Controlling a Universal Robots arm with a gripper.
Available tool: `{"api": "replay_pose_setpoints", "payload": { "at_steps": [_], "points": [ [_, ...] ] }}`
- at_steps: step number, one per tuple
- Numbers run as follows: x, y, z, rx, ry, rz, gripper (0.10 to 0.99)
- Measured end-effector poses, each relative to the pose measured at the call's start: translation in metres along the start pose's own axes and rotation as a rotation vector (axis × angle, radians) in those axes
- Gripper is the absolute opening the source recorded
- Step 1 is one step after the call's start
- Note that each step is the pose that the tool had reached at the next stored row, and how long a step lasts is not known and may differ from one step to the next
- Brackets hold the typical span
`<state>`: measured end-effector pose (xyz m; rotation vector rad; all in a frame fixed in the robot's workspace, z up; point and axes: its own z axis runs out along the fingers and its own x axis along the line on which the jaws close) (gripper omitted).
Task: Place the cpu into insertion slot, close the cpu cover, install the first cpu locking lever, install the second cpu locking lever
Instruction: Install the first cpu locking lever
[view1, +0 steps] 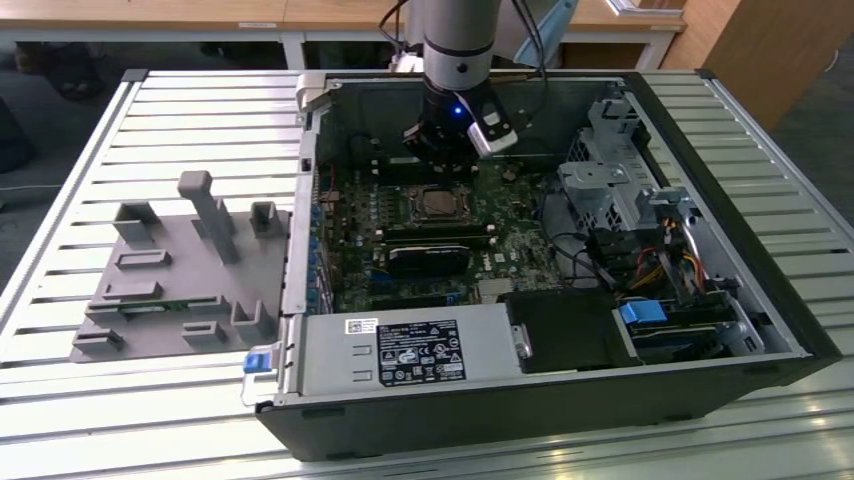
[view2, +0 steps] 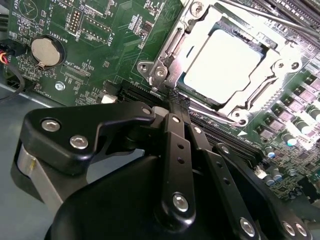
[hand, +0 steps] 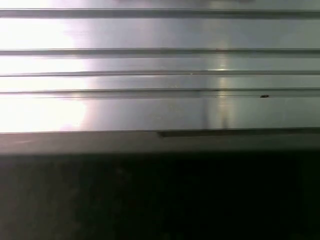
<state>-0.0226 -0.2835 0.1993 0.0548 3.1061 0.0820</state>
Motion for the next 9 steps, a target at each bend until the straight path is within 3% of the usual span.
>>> {"api": "replay_pose_setpoints", "payload": {
  "at_steps": [5, 9],
  "points": [
    [-0.0002, 0.0001, -0.0011, 0.000, -0.0001, 0.000, 0.106],
    [-0.0007, 0.0001, -0.0003, 0.009, -0.0001, 0.000, 0.106]
  ]
}}
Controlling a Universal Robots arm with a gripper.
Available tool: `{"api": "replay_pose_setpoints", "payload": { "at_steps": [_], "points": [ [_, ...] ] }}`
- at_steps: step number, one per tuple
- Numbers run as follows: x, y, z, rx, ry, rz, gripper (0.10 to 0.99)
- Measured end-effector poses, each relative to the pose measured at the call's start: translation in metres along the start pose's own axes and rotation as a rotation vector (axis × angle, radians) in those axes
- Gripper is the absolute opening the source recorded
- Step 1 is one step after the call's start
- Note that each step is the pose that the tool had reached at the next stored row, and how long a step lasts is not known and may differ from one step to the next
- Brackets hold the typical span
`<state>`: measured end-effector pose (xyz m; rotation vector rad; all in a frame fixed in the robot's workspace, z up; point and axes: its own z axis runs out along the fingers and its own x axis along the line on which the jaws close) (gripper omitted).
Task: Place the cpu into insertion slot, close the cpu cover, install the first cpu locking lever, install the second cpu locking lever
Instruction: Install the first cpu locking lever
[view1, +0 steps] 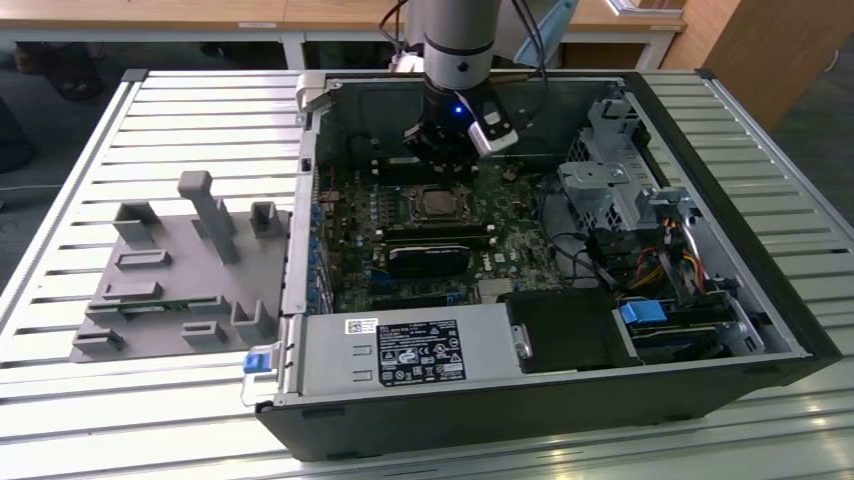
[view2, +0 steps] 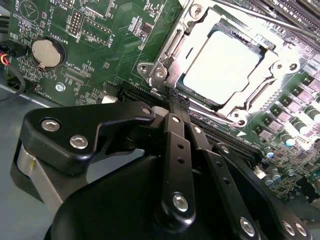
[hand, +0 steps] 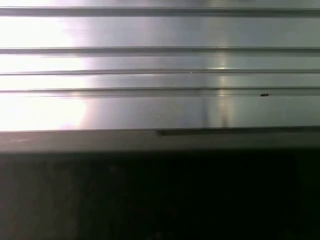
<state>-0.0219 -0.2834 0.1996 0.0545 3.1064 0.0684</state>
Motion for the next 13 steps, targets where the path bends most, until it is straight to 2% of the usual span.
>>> {"api": "replay_pose_setpoints", "payload": {
  "at_steps": [4, 13],
  "points": [
    [0.0000, 0.0000, 0.0011, 0.005, 0.0001, 0.000, 0.106],
    [-0.0001, 0.0002, 0.0000, 0.006, -0.0003, 0.000, 0.106]
  ]
}}
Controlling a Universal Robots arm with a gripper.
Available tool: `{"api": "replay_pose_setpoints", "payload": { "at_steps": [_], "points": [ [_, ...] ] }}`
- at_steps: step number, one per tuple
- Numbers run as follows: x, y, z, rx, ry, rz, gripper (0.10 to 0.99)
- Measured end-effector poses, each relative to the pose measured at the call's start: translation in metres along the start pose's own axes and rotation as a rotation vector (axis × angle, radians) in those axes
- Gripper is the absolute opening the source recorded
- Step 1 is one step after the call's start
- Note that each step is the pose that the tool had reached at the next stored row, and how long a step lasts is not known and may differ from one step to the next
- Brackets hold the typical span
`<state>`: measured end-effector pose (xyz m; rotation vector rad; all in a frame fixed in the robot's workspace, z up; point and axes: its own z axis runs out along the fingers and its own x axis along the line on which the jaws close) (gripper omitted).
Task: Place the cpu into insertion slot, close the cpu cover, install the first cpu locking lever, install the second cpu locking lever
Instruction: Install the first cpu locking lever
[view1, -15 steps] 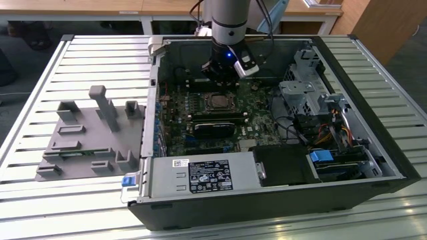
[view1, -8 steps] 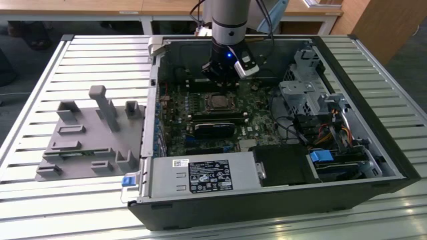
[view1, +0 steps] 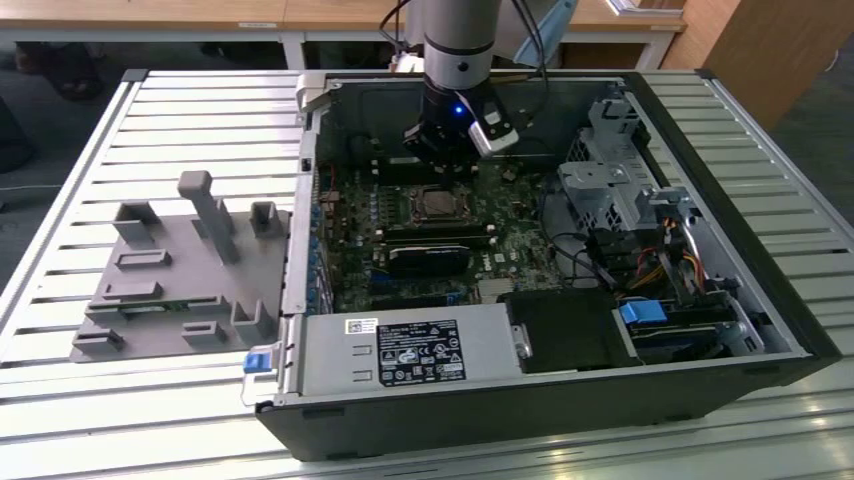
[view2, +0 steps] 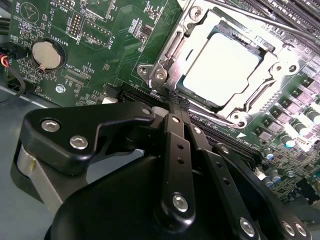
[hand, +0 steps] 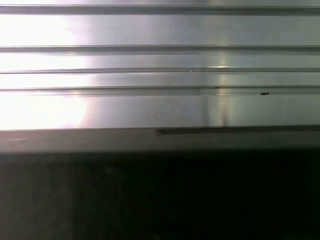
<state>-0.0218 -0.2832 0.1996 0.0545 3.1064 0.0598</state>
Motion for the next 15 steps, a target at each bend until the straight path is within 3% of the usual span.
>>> {"api": "replay_pose_setpoints", "payload": {
  "at_steps": [6, 15],
  "points": [
    [-0.0001, -0.0001, 0.0007, 0.007, 0.0001, 0.000, 0.106],
    [-0.0011, 0.0003, 0.0040, 0.009, 0.0003, 0.000, 0.106]
  ]
}}
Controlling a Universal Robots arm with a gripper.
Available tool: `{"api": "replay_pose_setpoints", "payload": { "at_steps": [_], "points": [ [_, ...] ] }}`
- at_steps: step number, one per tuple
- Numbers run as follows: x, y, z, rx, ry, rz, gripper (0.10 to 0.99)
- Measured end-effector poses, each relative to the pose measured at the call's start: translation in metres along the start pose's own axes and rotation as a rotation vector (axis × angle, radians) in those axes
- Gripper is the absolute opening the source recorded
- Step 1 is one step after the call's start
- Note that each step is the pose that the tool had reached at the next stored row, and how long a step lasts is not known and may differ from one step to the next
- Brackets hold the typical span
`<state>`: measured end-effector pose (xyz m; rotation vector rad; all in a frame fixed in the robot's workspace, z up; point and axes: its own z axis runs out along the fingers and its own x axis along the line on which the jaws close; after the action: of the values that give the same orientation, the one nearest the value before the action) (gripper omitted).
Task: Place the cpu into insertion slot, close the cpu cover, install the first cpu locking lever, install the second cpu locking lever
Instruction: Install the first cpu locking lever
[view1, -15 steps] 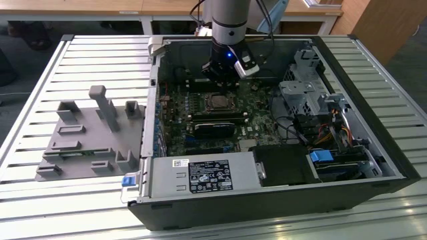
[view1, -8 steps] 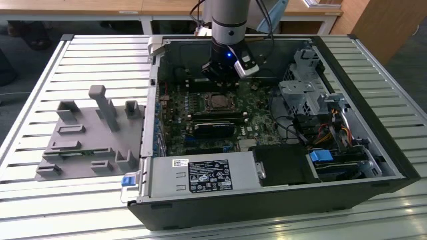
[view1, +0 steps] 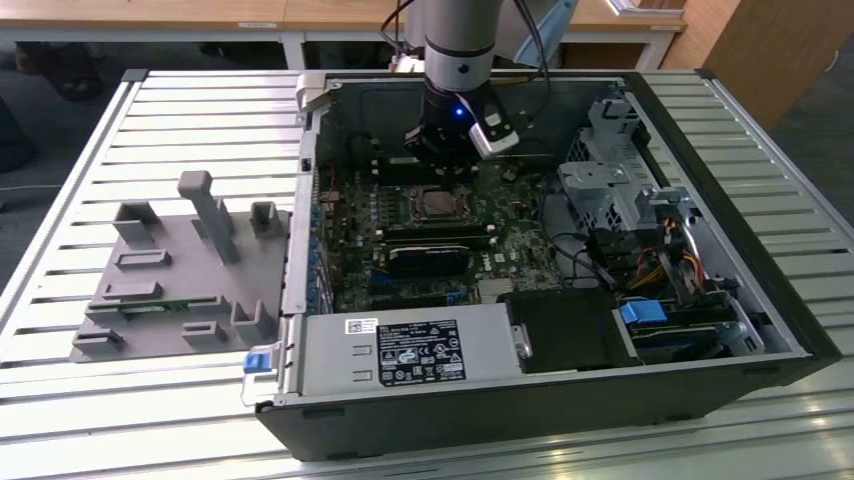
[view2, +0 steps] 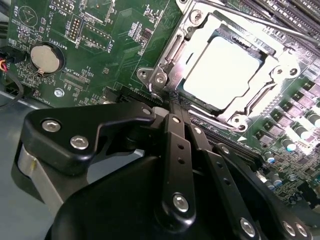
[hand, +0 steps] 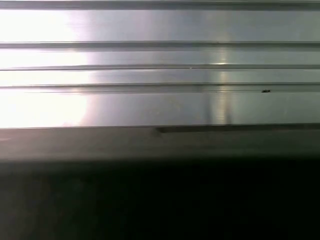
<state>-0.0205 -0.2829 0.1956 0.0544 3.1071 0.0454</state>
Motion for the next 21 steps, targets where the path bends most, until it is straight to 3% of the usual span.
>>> {"api": "replay_pose_setpoints", "payload": {
  "at_steps": [5, 10, 21],
  "points": [
    [-0.0006, 0.0007, -0.0014, -0.006, -0.0017, 0.000, 0.106],
    [-0.0008, 0.0008, -0.0154, -0.004, -0.0005, 0.000, 0.106],
    [-0.0010, -0.0013, -0.0160, -0.004, -0.0004, 0.000, 0.106]
  ]
}}
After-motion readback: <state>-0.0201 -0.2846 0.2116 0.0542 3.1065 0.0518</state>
